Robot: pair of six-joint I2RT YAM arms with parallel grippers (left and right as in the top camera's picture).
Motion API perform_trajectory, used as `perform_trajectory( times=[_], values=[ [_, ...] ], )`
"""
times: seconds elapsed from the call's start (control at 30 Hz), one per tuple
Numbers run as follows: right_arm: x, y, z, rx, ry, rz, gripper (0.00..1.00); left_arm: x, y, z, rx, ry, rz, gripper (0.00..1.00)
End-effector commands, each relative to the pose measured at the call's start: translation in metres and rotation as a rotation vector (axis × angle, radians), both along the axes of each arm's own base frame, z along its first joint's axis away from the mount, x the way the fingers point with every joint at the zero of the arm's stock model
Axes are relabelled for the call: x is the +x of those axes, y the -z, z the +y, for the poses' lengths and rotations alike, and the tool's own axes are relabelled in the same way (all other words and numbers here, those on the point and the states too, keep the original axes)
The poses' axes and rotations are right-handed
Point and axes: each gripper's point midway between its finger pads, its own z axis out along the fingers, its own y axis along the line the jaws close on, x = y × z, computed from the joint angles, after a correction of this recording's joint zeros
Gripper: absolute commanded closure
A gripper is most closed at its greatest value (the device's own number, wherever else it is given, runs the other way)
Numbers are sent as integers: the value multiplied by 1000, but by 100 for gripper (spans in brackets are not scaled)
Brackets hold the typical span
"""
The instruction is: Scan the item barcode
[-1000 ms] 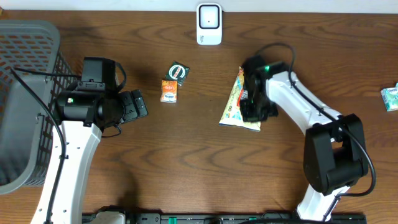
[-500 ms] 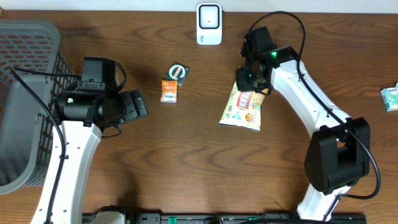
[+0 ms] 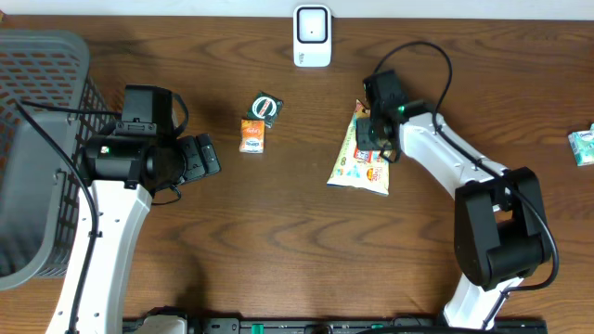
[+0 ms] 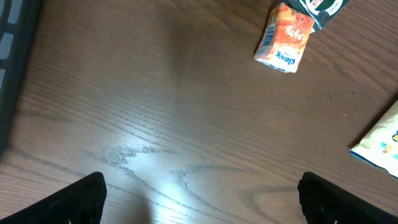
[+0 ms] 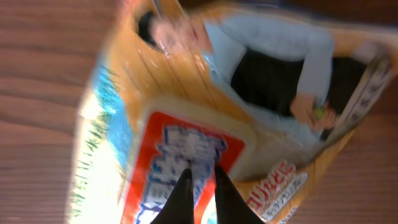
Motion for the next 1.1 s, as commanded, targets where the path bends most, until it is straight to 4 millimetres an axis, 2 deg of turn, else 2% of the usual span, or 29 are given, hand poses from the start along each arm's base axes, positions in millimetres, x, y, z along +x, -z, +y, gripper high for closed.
perform_trajectory(
  times=[0.0, 0.13, 0.27, 0.47, 0.6, 0.77, 0.9, 1.07],
  values=[
    [-11, 14, -14, -31, 40, 35, 95, -1, 0, 2, 4, -5, 4, 2],
    [-13, 9, -24, -37, 62, 58, 99, -1, 0, 2, 4, -5, 4, 2],
    [-7, -15, -30, -40, 80, 69, 99, -1, 0, 2, 4, -5, 4, 2],
    [21, -58, -21, -7, 79, -9, 98, -1, 0, 2, 4, -5, 4, 2],
    [44, -71, -15, 24, 79, -104, 90, -1, 0, 2, 4, -5, 4, 2],
    [54, -65, -11, 38, 79, -149, 92, -1, 0, 2, 3, -4, 4, 2],
    [55, -45, -11, 37, 79, -144, 94, -1, 0, 2, 3, -4, 4, 2],
    [49, -4, -13, 15, 79, -78, 91, -1, 0, 2, 3, -4, 4, 2]
  ],
)
